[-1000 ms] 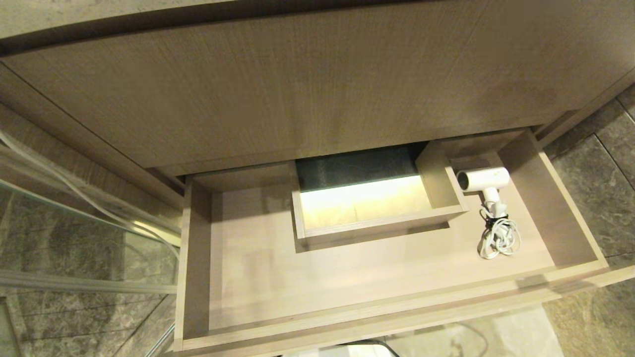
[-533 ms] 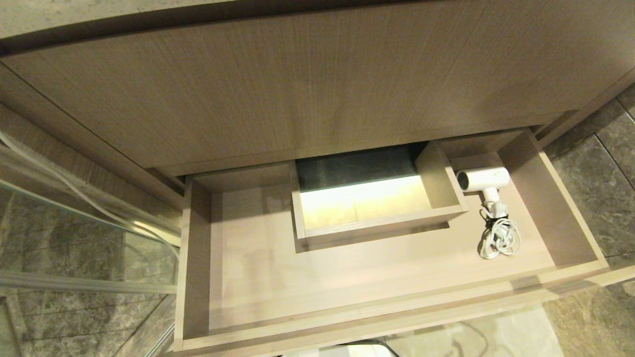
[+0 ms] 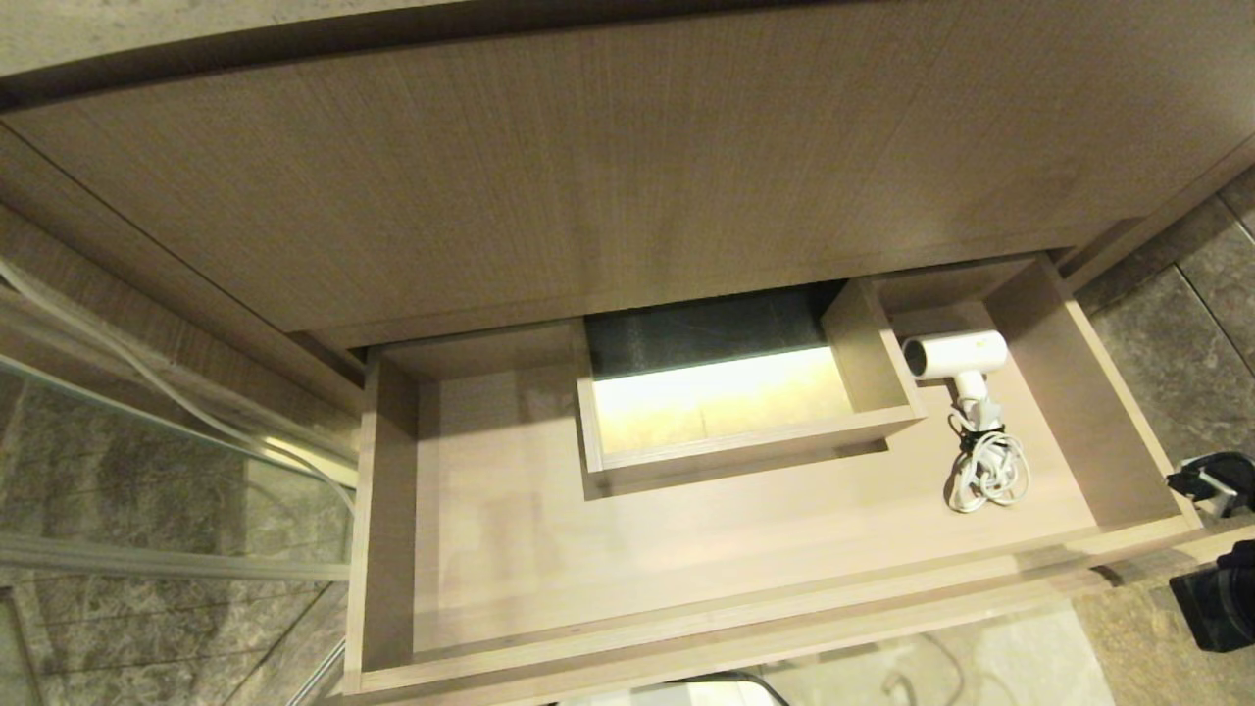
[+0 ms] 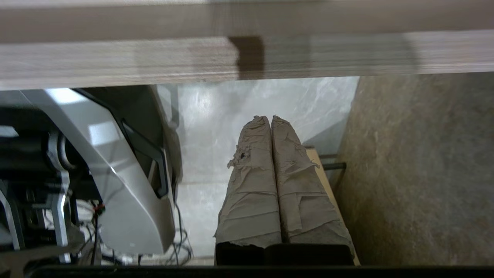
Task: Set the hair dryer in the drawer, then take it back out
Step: Close the drawer
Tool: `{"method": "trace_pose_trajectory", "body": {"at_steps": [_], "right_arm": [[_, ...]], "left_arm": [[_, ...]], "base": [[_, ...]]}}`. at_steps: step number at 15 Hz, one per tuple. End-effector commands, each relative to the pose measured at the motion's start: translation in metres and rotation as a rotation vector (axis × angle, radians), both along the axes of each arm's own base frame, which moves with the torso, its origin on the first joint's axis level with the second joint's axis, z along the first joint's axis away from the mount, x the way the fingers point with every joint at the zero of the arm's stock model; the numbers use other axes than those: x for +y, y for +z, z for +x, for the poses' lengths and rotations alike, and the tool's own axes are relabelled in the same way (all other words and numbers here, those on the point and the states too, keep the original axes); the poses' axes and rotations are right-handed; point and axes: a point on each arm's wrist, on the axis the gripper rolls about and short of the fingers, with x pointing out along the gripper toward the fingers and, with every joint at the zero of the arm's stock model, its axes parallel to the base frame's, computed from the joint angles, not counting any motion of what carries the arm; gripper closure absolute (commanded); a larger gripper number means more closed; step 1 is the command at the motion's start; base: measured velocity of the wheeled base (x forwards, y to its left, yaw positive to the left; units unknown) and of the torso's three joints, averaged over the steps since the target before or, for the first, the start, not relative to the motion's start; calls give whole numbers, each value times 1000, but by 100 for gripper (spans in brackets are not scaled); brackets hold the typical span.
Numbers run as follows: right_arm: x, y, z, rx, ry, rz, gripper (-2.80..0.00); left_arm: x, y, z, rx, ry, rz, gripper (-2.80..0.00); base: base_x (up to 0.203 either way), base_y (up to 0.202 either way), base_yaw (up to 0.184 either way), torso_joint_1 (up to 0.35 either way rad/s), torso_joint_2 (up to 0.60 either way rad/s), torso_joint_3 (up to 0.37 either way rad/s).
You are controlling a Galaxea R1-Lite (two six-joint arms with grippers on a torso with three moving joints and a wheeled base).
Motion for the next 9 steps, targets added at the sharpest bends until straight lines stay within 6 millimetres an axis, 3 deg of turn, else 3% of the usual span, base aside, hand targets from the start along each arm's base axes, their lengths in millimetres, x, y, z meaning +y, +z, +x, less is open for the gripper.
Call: {"method": "trace_pose_trajectory", "body": {"at_steps": [1, 3, 9], "right_arm": [[-6, -23, 17, 76, 17, 25, 0], [-10, -31, 30, 62, 27, 10, 0], [-7, -38, 38, 44, 69, -12, 0]], "left_arm": [[0, 0, 0, 0, 0, 0, 0], [0, 0, 0, 0, 0, 0, 0], [0, 0, 0, 0, 0, 0, 0]], "base": [[0, 0, 0, 0, 0, 0], [0, 0, 0, 0, 0, 0], [0, 0, 0, 0, 0, 0]]}}
